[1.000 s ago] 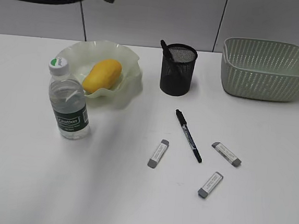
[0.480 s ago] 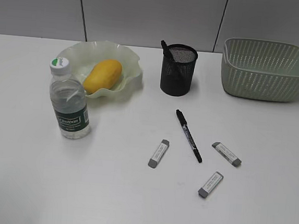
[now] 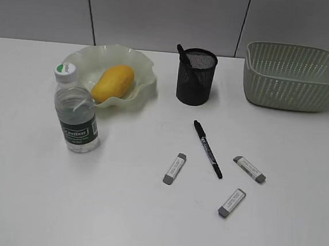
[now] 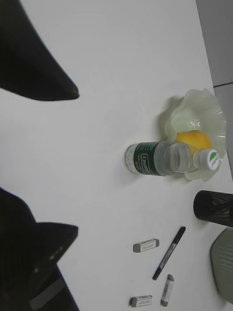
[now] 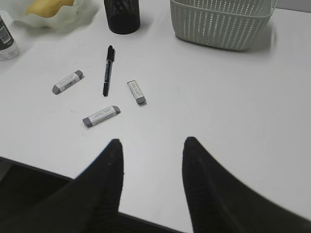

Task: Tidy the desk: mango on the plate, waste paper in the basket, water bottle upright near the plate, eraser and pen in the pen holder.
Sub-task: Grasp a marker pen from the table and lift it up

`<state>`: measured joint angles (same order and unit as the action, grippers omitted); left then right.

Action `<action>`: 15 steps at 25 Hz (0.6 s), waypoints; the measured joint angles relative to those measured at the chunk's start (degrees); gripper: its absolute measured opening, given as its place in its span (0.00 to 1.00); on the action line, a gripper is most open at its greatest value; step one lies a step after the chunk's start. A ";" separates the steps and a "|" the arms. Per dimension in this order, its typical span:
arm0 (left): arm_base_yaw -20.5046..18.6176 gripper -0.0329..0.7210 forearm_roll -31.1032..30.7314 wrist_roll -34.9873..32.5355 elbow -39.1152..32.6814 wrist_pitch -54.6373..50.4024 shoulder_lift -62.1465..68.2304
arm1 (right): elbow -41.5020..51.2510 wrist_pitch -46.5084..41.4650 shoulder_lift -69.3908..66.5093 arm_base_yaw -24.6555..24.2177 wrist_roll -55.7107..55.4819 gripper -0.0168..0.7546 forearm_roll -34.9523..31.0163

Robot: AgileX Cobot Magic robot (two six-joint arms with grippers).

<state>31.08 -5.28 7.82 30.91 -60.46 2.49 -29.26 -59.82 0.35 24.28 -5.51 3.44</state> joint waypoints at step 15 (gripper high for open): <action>-13.97 0.80 0.13 0.12 0.00 -0.01 -2.84 | -14.40 23.24 -67.67 0.42 0.24 0.45 -2.36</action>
<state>17.11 -5.15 7.94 30.91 -60.46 -0.35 -43.65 -36.58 -67.32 24.70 -5.27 1.08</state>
